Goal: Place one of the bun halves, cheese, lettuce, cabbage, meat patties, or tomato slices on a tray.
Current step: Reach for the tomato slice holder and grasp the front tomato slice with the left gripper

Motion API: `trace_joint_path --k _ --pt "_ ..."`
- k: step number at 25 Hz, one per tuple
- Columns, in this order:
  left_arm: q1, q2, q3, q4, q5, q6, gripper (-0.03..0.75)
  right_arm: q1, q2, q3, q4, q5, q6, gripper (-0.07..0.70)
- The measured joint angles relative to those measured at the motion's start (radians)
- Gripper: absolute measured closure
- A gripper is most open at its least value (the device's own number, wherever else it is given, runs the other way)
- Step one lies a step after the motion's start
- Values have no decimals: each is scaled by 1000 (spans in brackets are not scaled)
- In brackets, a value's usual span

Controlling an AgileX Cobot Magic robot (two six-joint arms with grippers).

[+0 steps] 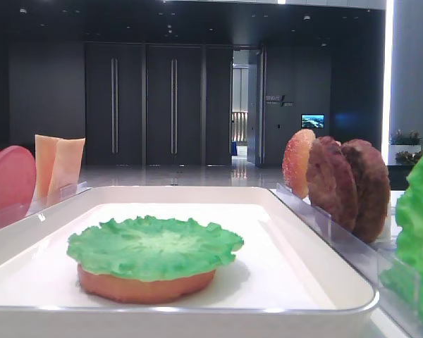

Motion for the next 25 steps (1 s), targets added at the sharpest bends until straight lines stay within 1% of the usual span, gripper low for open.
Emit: trace_joint_path --k 17,21,25 --pt "0 5 0 -4 0 0 24 0 0 0 0 0 0 154" --pt "0 57 -4 -4 4 0 24 0 0 0 0 0 0 154" --pt "0 145 -51 -4 26 0 24 0 0 0 0 0 0 154"
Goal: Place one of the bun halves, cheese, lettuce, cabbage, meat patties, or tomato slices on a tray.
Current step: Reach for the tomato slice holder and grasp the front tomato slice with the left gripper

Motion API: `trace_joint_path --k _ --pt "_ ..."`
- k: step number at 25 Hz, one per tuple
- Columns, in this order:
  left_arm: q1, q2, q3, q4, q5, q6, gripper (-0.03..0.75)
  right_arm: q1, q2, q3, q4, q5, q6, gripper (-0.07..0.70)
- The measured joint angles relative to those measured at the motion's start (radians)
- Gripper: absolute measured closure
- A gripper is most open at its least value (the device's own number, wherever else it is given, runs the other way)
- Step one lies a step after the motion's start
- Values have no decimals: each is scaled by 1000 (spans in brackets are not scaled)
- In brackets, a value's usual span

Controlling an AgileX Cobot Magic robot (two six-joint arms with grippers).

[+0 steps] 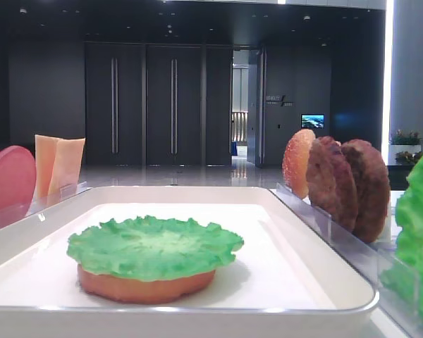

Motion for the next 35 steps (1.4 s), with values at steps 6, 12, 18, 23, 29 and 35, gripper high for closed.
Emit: trace_joint_path --k 6,12,18,23,29,35 --pt "0 183 -98 0 53 -23 24 0 0 0 0 0 0 154" --pt "0 401 -185 0 106 -27 41 0 0 0 0 0 0 154" --pt "0 644 -291 0 107 -44 87 0 0 0 0 0 0 154" --pt "0 823 -419 -4 107 -53 91 0 0 0 0 0 0 154" --pt "0 1008 -572 -6 107 -75 91 0 0 0 0 0 0 154" --pt "0 1188 -705 -6 106 -98 91 0 0 0 0 0 0 154"
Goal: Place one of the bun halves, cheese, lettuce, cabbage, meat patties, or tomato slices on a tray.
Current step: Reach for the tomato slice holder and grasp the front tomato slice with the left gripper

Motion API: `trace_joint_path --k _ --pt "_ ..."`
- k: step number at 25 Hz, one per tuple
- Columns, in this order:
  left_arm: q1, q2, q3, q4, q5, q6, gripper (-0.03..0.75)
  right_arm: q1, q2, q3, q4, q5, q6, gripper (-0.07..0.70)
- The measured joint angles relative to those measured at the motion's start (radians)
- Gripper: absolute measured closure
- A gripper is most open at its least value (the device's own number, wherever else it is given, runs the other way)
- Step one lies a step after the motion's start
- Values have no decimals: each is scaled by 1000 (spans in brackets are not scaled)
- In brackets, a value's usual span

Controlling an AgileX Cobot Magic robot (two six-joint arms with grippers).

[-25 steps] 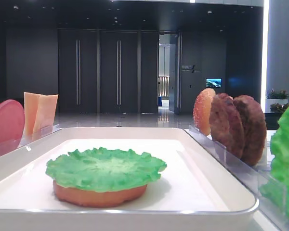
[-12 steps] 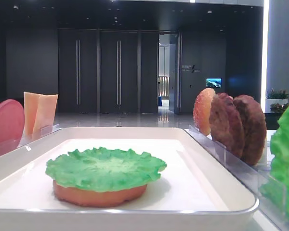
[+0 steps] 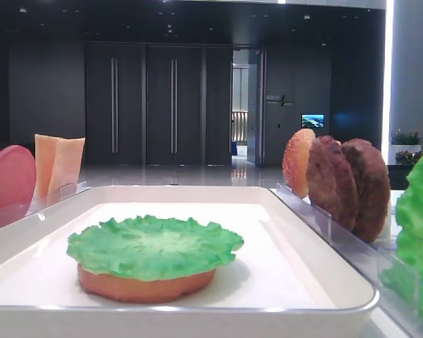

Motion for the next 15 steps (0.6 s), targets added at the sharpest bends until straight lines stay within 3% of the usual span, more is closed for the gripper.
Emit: trace_joint_path --k 8,15 --pt "0 199 -129 49 -5 0 91 0 0 0 0 0 0 154" --pt "-2 252 -147 60 -6 -4 93 0 0 0 0 0 0 155"
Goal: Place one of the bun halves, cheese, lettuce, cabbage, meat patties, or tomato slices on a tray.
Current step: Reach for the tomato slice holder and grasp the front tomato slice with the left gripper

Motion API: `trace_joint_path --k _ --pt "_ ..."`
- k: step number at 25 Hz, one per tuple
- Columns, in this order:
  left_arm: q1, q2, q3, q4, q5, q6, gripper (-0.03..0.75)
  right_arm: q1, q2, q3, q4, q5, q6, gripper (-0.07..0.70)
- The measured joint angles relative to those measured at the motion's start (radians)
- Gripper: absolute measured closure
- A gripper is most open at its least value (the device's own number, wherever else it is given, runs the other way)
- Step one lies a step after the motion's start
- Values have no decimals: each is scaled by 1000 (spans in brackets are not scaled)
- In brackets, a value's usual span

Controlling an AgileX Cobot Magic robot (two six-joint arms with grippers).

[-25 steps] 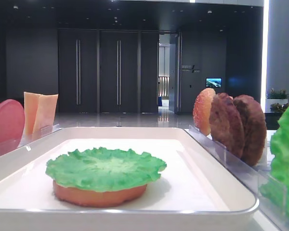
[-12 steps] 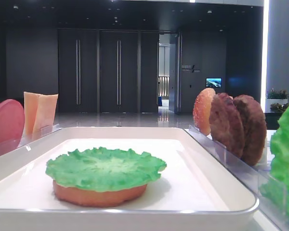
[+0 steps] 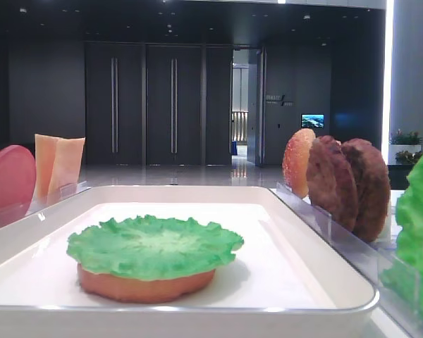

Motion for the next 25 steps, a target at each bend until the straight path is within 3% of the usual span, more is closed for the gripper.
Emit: trace_joint_path --k 5,18,25 --pt "-59 1 -2 16 0 -41 93 0 0 0 0 0 0 155" --pt "-335 61 -5 87 -2 -294 93 0 0 0 0 0 0 155" --pt "-421 122 -6 103 -4 -389 93 0 0 0 0 0 0 155"
